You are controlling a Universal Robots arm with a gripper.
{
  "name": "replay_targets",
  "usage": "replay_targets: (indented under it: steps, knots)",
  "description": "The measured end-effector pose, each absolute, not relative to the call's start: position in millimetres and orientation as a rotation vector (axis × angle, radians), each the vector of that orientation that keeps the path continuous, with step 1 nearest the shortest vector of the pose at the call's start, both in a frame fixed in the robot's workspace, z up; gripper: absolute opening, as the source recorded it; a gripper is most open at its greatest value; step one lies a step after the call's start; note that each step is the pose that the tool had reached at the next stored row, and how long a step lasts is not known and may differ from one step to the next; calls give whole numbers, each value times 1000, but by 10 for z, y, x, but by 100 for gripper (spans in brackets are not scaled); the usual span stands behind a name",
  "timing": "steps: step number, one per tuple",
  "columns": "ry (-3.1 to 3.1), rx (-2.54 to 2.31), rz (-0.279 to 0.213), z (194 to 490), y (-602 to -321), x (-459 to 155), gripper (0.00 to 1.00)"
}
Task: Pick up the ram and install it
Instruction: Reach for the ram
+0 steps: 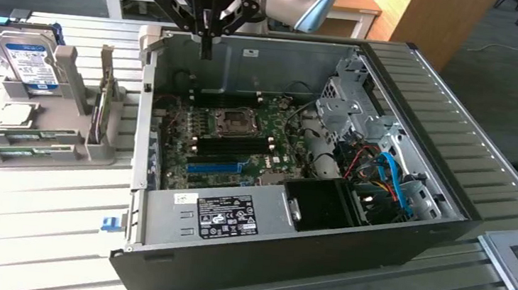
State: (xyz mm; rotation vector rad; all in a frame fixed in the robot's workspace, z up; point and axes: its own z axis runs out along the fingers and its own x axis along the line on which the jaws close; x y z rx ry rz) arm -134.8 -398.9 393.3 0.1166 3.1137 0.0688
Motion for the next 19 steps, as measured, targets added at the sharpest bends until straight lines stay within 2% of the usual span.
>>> replay_targets:
  steps: [19]
  knots:
    - [3114, 117, 69, 3932, -3988, -1600, 10]
